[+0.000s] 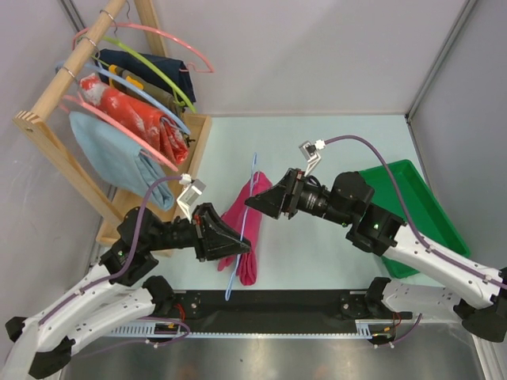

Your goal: Remove the trousers from the hanger

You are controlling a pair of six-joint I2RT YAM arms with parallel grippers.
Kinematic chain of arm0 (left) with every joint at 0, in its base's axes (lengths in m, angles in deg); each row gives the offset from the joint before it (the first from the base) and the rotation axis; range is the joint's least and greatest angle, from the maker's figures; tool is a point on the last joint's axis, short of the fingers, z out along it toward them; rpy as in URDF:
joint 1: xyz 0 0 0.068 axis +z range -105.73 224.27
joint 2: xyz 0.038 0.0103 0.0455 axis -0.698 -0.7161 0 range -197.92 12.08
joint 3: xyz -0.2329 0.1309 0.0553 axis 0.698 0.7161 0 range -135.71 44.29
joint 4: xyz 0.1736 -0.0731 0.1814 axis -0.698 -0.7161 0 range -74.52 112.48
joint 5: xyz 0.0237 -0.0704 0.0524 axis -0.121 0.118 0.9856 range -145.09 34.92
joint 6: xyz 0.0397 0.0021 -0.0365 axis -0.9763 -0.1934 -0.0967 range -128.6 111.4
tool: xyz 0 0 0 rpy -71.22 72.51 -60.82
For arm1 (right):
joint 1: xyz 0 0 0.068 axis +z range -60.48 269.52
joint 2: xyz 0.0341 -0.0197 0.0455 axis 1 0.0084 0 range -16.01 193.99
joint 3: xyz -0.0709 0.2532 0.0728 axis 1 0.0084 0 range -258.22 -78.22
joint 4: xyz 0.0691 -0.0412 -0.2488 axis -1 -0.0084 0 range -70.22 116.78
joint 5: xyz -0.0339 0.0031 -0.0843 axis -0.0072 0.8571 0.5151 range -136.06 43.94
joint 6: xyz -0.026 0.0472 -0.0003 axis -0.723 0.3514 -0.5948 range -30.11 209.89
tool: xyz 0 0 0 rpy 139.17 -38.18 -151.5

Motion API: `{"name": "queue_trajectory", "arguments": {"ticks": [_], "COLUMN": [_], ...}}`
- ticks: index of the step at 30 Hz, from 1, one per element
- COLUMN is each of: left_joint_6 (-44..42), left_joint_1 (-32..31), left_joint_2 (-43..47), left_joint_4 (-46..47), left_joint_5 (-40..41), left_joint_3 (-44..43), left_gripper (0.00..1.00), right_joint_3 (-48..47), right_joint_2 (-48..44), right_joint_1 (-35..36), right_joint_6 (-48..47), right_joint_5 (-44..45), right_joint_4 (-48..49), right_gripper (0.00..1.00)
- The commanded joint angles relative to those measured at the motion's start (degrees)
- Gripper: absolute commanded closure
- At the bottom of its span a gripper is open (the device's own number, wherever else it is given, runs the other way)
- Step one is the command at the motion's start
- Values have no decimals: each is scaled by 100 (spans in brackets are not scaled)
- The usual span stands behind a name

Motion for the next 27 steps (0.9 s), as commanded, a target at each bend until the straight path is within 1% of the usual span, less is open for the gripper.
{"name": "queue_trajectory", "arguments": {"ticks": [1, 2, 4, 7, 8, 10, 11, 12, 14, 15, 16, 18, 19, 20, 22, 27], "left_joint_6": [-391, -391, -399, -391, -391, -364, -364, -364, -355, -338, -338, -355, -364, -356, -373, -364], "left_joint_1": [-84, -93, -119, -163, -172, -181, -181, -181, -181, -181, -181, -181, -181, -181, -181, -181], "left_joint_2": [30, 21, -49, -119, -128, -146, -137, -137, -146, -155, -163, -155, -146, -111, -111, -365], "left_joint_4": [1308, 1343, 1353, 1431, 1440, 1440, 1432, 1397, 1213, 1134, 1046, 756, 694, 659, 667, 641], "left_joint_5": [-109, -109, -100, -65, -65, -30, 48, 101, 373, 514, 619, 987, 1103, 1217, 1420, 1508], "left_joint_3": [-126, -144, -179, -197, -214, -214, -214, -206, -240, -267, -302, -434, -460, -486, -487, -662], "left_gripper": [100, 100, 100, 100, 100, 100, 100, 99, 98, 94, 77, 62, 51, 47, 38, 36], "right_joint_3": [-24, -15, -15, 12, 12, 20, 20, 20, 29, 55, 108, 143, 161, 170, 187, 222], "right_joint_2": [139, 157, 183, 210, 201, 175, 166, 148, 131, 122, 104, 43, 34, 16, -19, -45], "right_joint_1": [129, 147, 156, 156, 156, 156, 156, 156, 165, 156, 147, 156, 147, 147, 147, 130], "right_joint_6": [227, 236, 262, 342, 376, 421, 438, 464, 491, 543, 561, 596, 588, 596, 605, 649], "right_joint_5": [-170, -170, -170, -153, -126, 5, 32, 58, 111, 120, 120, 138, 155, 147, 120, 41], "right_joint_4": [627, 706, 759, 952, 962, 979, 979, 979, 979, 997, 1058, 1093, 1102, 1094, 1128, 1190], "right_gripper": [30, 35, 40, 57, 70, 84, 96, 100, 100, 100, 100, 100, 100, 100, 100, 100]}}
